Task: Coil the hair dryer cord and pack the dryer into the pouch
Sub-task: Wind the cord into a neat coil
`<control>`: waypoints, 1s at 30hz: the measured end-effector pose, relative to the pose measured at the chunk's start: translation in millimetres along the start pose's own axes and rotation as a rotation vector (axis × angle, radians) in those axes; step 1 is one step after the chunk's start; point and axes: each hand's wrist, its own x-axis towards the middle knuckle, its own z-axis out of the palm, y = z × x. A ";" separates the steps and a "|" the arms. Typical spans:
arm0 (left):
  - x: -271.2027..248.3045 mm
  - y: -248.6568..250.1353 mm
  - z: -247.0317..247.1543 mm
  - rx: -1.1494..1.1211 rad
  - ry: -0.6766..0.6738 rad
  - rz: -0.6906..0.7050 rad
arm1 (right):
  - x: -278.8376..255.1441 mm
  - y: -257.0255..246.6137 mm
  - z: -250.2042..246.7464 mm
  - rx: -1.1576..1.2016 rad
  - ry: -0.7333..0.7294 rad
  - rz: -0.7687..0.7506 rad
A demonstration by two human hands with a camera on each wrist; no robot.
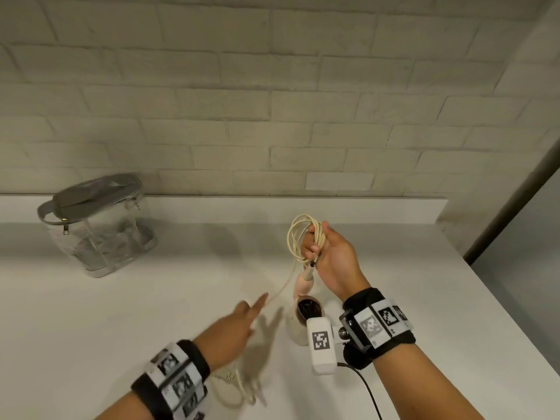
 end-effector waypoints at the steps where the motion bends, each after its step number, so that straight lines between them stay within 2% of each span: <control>1: -1.9 11.7 2.8 0.103 -0.036 0.018 | 1.1 3.6 3.1 -0.044 0.023 -0.024; 3: 0.5 26.6 -6.4 0.201 -0.011 0.091 | 3.4 8.6 10.1 -0.196 0.085 -0.071; 6: 4.6 36.2 -42.5 0.063 0.034 0.185 | 6.9 9.6 13.5 -0.436 0.129 -0.141; 11: -2.9 48.6 -101.3 -0.173 0.221 0.221 | 3.1 9.9 10.0 -0.751 0.014 -0.139; 14: 2.1 49.6 -123.4 -0.215 0.419 0.304 | -12.4 10.4 17.9 -0.792 -0.077 -0.117; 17: 17.2 46.0 -138.5 -0.337 0.619 0.194 | -27.6 5.6 28.7 -0.774 -0.253 -0.079; 19: 27.0 42.0 -145.2 -0.405 0.699 0.058 | -30.8 4.7 30.4 -0.711 -0.260 -0.021; 21: 34.1 37.6 -142.7 -0.452 0.700 -0.021 | -30.3 4.7 27.2 -0.743 -0.223 0.000; 23: 38.0 34.1 -134.3 -0.494 0.672 -0.025 | -29.7 3.4 22.8 -0.827 -0.242 0.017; 26: 41.5 27.6 -128.1 -0.567 0.703 -0.037 | -30.1 -1.6 19.7 -0.932 -0.298 0.040; 30: 44.1 17.7 -127.2 -0.620 0.740 -0.088 | -27.7 0.8 20.4 -0.797 -0.319 0.080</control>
